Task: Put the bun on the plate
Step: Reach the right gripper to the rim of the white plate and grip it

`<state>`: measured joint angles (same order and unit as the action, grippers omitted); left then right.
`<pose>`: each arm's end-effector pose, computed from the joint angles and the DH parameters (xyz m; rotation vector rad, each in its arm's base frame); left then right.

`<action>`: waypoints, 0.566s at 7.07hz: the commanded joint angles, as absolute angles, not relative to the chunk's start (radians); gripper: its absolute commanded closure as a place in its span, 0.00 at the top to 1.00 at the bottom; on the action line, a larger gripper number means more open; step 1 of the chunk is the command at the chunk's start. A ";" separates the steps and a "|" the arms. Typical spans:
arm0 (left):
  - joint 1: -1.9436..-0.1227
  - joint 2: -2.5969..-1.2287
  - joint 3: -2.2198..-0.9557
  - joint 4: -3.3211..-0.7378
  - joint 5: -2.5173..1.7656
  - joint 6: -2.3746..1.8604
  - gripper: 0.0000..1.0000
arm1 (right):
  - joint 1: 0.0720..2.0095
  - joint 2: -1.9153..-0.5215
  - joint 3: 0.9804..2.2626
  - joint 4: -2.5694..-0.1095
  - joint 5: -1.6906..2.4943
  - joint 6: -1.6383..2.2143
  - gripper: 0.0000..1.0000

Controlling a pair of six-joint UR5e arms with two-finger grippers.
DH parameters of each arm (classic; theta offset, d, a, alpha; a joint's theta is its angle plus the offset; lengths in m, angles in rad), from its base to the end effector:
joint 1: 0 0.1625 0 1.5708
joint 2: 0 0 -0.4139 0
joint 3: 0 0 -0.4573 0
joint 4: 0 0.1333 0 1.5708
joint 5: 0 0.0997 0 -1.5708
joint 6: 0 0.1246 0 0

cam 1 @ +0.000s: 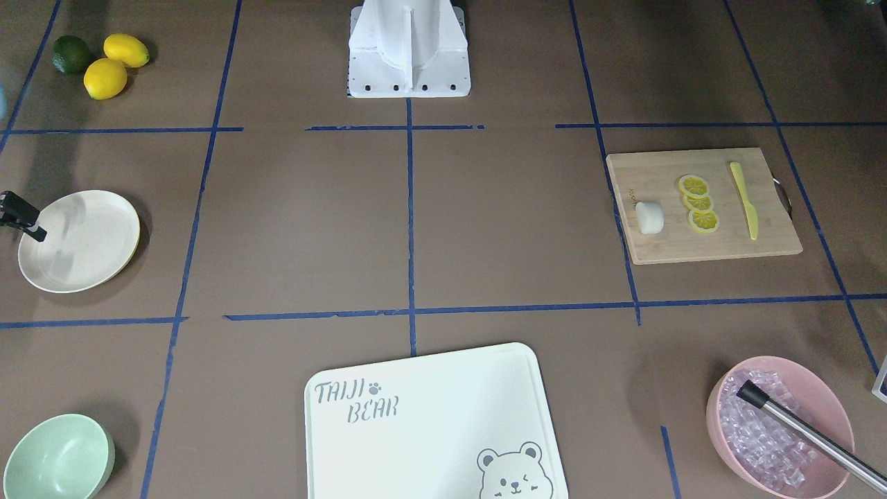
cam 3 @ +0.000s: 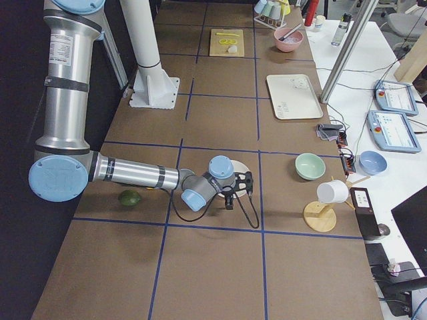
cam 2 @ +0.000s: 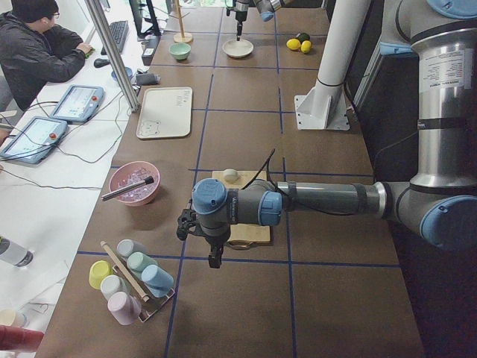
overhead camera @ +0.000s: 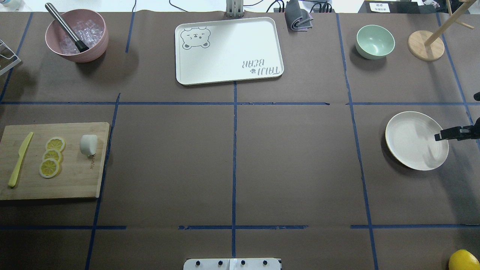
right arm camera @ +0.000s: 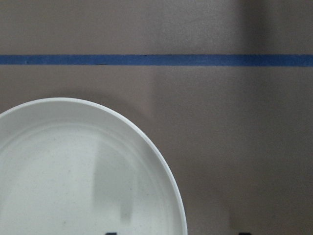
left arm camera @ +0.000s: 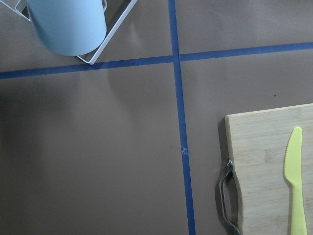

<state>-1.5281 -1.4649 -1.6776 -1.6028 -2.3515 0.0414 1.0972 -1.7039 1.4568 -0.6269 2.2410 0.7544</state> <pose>-0.0235 -0.5176 0.6589 0.0307 0.7809 0.0926 -0.1909 -0.4950 0.6955 0.1771 -0.9089 0.0271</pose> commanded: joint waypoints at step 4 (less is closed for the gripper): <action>-1.528 -1.466 -1.678 -1.606 -2.356 0.040 1.00 | 1.095 -1.695 1.436 -0.621 2.252 0.749 0.00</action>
